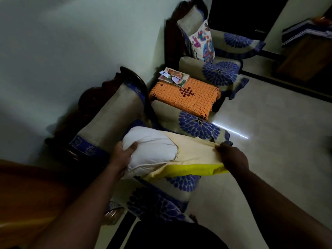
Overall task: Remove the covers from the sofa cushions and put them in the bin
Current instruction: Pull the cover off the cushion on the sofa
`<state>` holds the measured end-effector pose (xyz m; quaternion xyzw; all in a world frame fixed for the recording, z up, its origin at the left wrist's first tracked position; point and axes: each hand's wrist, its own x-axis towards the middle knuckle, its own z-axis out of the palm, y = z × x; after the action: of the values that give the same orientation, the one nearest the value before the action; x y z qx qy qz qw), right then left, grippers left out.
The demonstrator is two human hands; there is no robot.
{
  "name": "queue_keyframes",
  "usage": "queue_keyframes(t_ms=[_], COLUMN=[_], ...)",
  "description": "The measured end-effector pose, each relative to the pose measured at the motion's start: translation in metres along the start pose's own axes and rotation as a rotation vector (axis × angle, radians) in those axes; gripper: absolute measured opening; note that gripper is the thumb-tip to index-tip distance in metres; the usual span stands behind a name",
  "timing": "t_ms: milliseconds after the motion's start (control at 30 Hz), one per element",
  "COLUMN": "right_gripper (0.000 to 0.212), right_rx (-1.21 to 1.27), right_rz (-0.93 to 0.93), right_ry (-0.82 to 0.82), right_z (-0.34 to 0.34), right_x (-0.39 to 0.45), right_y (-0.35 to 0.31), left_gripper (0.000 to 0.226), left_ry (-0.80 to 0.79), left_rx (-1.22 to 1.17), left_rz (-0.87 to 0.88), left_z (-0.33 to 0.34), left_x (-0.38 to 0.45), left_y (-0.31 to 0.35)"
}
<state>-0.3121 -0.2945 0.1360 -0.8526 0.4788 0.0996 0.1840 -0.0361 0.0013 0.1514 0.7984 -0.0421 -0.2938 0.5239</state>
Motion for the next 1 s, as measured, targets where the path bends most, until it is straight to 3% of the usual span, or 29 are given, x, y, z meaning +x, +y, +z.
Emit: queue_keyframes(t_ms=[100, 167, 233, 300, 367, 433, 500, 600, 700, 767, 867, 933, 1000], right_gripper=[0.03, 0.034, 0.051, 0.059, 0.049, 0.029, 0.04, 0.032, 0.018, 0.03, 0.054, 0.053, 0.032], right_rx=[-0.006, -0.032, -0.003, -0.019, -0.113, -0.197, -0.234, -0.121, -0.031, 0.118, 0.271, 0.068, -0.167], right_rz=[0.017, -0.072, -0.331, -0.617, -0.734, -0.756, -0.731, -0.602, -0.715, -0.805, -0.552, -0.496, -0.63], right_ry=[0.006, 0.214, 0.368, 0.389, 0.4, 0.402, 0.366, 0.381, 0.281, 0.181, 0.221, 0.3, 0.385], right_z=[-0.002, -0.005, 0.0, 0.011, 0.027, 0.036, 0.036, 0.027, 0.021, 0.014, -0.001, 0.001, 0.009], right_x=[0.005, 0.0, -0.019, -0.048, -0.061, -0.054, -0.04, -0.023, -0.017, -0.023, -0.026, -0.024, -0.026], right_y=[-0.007, -0.028, -0.066, -0.11, -0.132, -0.126, -0.097, -0.052, -0.053, -0.067, -0.074, -0.074, -0.072], left_gripper=[0.064, 0.055, 0.062, 0.078, 0.084, 0.09, 0.086, 0.072, 0.063, 0.046, 0.038, 0.042, 0.044], left_ry=[-0.026, -0.046, -0.013, 0.022, 0.033, 0.006, 0.024, -0.016, -0.095, -0.135, -0.212, -0.273, -0.319], left_rx=[-0.135, -0.243, -0.292, -0.294, -0.306, -0.292, -0.287, -0.306, -0.29, -0.291, -0.301, -0.296, -0.248], left_rz=[-0.003, -0.025, -0.051, -0.101, -0.146, -0.157, -0.171, -0.264, -0.21, -0.111, 0.021, 0.101, 0.171], left_z=[0.007, 0.014, 0.023, 0.035, 0.042, 0.04, 0.024, -0.011, -0.017, -0.011, -0.014, -0.017, -0.019], left_x=[0.009, 0.017, 0.024, 0.026, 0.027, 0.028, 0.034, 0.048, 0.041, 0.03, 0.022, 0.021, 0.017], left_y=[0.009, 0.022, 0.034, 0.043, 0.05, 0.06, 0.067, 0.068, 0.07, 0.073, 0.075, 0.075, 0.079])
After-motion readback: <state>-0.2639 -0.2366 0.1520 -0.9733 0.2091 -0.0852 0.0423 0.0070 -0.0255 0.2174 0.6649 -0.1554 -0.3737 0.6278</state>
